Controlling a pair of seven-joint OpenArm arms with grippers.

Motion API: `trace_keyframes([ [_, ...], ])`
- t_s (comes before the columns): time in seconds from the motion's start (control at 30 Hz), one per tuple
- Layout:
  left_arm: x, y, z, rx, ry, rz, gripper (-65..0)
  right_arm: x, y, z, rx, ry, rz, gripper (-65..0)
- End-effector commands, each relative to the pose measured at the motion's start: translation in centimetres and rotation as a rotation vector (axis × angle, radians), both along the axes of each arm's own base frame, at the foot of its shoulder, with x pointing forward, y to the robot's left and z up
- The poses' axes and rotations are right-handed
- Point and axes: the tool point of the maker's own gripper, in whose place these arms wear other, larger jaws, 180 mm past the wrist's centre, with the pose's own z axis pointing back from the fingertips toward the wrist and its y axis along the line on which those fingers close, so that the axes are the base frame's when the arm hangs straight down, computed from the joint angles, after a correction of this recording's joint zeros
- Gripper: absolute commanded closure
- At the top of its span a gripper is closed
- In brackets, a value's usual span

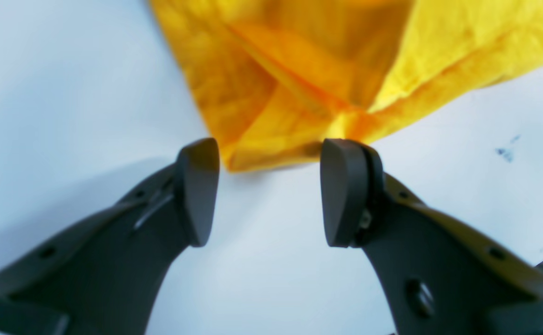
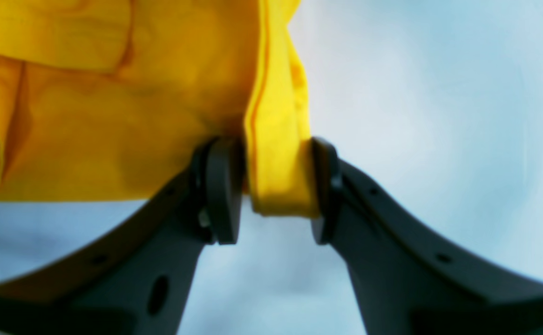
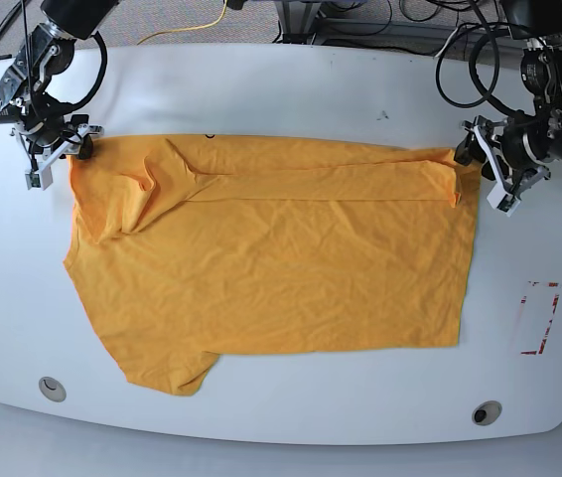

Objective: Layout the t-shirt on the table in an organized manner, then fold the t-shirt properly
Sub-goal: 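Move the left gripper to the folded edge and grasp it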

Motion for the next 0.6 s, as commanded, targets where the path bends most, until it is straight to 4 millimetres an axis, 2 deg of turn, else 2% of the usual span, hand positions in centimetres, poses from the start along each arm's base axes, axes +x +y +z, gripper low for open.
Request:
trace_keyframes([
  [0.0, 0.5, 0.3, 0.5, 0.032, -0.028, -0.015, -32.8, -0.1, -0.5, 0.3, -0.018, 0.008, 0.002, -22.5],
  [0.2, 0.2, -1.2, -0.6, 0.056, -0.015, -0.054, -32.8, -0.1, -0.4, 0.3, -0.017, 0.008, 0.002, -22.5],
  [0.37, 0.0, -1.2, -1.2, 0.1, 0.004, -0.065, -32.5, -0.1, -0.4, 0.3, -0.017, 0.008, 0.002, -22.5],
  [0.5, -0.2, -0.5, -1.7, 0.162, 0.022, -0.063, -32.2, -0.1, -0.5, 0.3, -0.017, 0.008, 0.0, -22.2],
  [0.57, -0.3, -0.2, -1.8, 0.184, 0.03, -0.059, -30.0, -0.1, -0.6, 0.3, -0.017, 0.007, -0.003, -21.4],
])
